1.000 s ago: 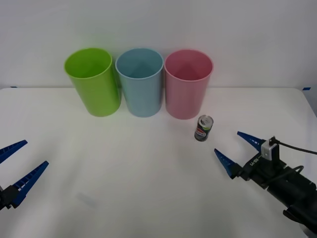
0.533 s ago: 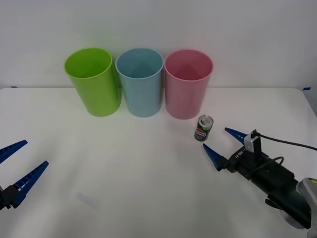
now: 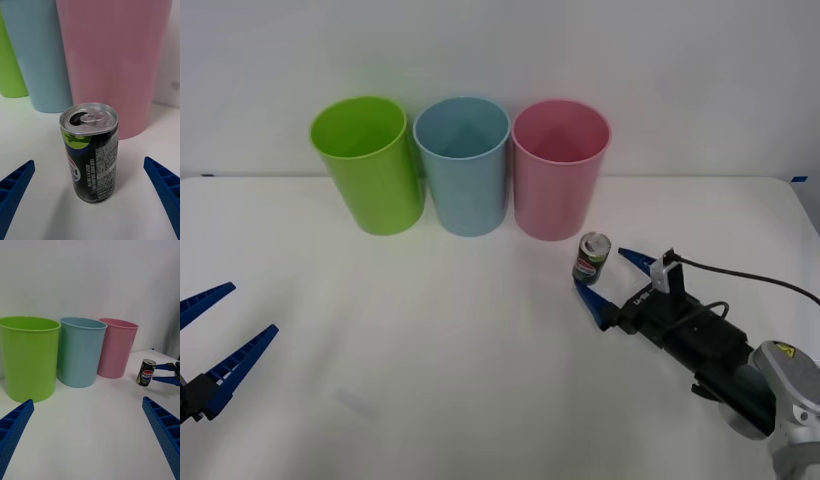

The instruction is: Grasp the object on the table and drop it into the matching bin: aluminum can to the light blue bin, PET bottle to the pink bin.

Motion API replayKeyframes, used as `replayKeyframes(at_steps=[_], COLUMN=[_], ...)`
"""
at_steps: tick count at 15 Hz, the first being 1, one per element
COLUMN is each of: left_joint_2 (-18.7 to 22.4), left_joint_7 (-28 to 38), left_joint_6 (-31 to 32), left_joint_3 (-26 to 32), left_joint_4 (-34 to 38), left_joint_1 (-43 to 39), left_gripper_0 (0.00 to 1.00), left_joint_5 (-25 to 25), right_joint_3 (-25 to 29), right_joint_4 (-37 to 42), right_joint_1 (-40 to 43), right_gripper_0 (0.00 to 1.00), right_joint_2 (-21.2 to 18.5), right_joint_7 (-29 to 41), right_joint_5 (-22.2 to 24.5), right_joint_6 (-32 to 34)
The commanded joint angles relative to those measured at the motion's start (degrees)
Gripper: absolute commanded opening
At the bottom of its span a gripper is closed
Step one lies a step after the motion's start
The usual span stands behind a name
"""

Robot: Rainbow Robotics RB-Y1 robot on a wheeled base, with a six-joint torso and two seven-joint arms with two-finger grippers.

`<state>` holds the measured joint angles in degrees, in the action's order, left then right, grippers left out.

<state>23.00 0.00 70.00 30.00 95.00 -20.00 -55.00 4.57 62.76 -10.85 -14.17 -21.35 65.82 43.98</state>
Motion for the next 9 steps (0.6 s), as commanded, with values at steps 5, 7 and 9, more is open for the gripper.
replayKeyframes(at_steps=[5, 7, 9], left_joint_2=[0.0, 0.0, 0.0], left_joint_7=[0.0, 0.0, 0.0], left_joint_6=[0.0, 0.0, 0.0], left_joint_3=[0.0, 0.0, 0.0], left_joint_4=[0.0, 0.0, 0.0], left_joint_1=[0.0, 0.0, 0.0], left_gripper_0=[1.0, 1.0, 1.0], left_joint_5=[0.0, 0.0, 0.0], right_joint_3=[-0.09, -0.79, -1.41], right_joint_4=[-6.42, -6.51, -6.51], right_joint_1=[-5.06, -5.5, -5.85], right_gripper_0=[1.0, 1.0, 1.0], right_joint_2=[1.69, 2.13, 2.48], right_joint_7=[-2.46, -2.99, -3.26], right_joint_5=[0.1, 0.1, 0.01], right_joint_6=[-1.36, -2.85, -4.17])
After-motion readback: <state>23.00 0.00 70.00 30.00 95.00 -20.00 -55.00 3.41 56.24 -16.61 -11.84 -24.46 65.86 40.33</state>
